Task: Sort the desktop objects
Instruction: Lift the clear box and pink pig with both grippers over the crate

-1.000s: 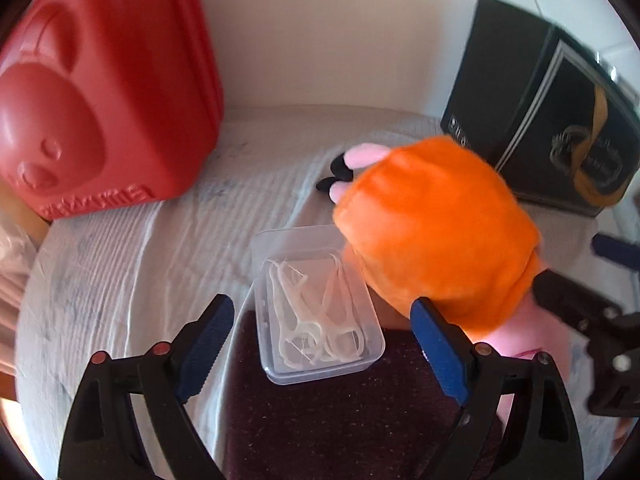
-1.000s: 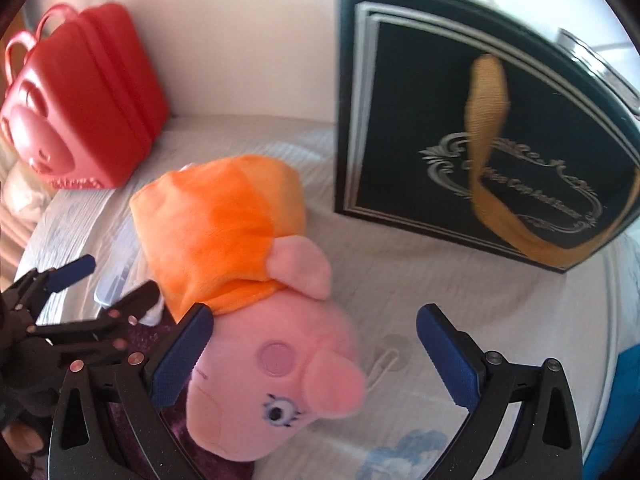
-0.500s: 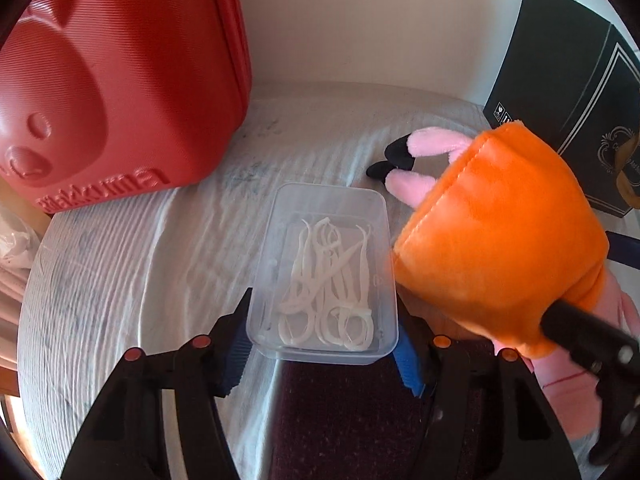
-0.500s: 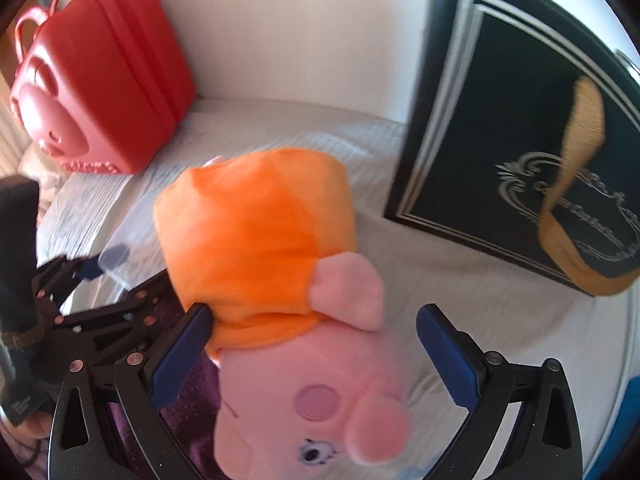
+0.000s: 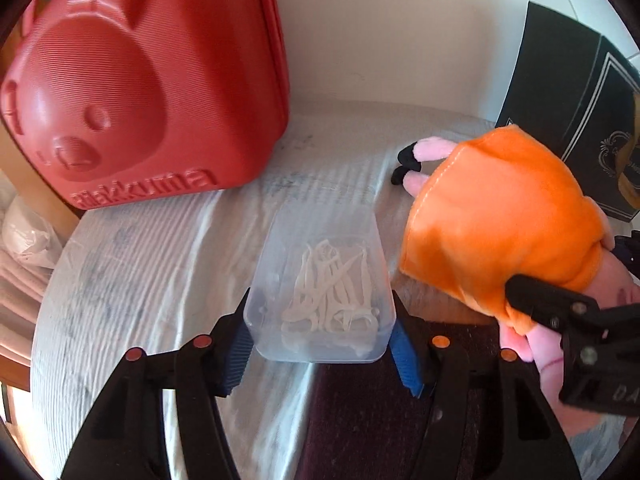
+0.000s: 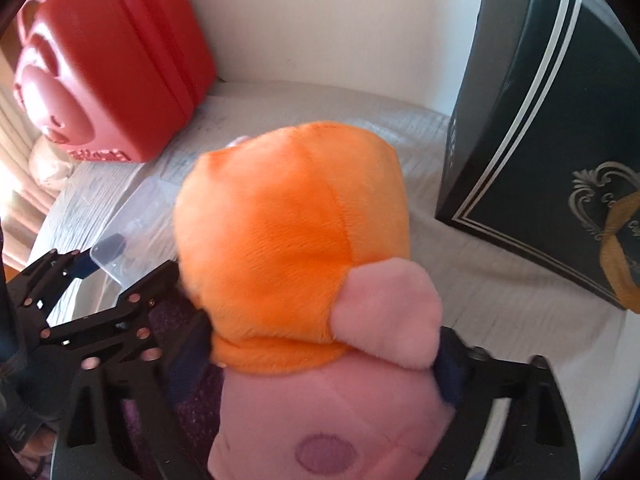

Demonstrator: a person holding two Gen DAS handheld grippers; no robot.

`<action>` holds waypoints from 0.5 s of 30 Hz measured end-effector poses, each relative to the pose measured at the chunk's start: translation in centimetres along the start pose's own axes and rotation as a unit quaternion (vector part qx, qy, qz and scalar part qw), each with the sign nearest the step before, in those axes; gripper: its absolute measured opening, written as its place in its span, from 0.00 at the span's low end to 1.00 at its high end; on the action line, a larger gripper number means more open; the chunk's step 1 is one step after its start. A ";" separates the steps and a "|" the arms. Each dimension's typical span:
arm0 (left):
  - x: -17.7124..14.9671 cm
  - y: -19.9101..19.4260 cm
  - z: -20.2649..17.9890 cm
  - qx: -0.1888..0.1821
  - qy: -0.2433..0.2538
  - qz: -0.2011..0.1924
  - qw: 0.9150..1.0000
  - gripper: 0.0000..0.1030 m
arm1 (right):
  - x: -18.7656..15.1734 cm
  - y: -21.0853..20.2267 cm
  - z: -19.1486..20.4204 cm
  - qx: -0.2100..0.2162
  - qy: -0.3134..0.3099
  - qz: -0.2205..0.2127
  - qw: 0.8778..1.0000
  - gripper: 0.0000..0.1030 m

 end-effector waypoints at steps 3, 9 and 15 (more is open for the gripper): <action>-0.1 -2.2 -0.3 0.002 -0.013 -0.018 1.000 0.57 | -0.4 -1.5 0.1 0.005 0.006 -0.017 1.000 0.69; -1.6 -7.2 0.5 0.010 -0.017 -0.058 0.998 0.57 | -1.6 -6.1 0.7 0.010 0.013 -0.070 0.997 0.67; -3.7 -13.7 -0.4 0.003 -0.022 -0.104 0.994 0.57 | -2.6 -13.5 1.5 0.010 0.024 -0.130 0.991 0.67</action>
Point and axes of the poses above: each gripper's, at about its wrist camera, not at the fingertips, and y roughly the way its jaws point, z to its left, x to its top, the point moved 6 cm from there along y, roughly the way its jaws point, and after that the axes turned 7 degrees about -x, right-handed, at the moved point
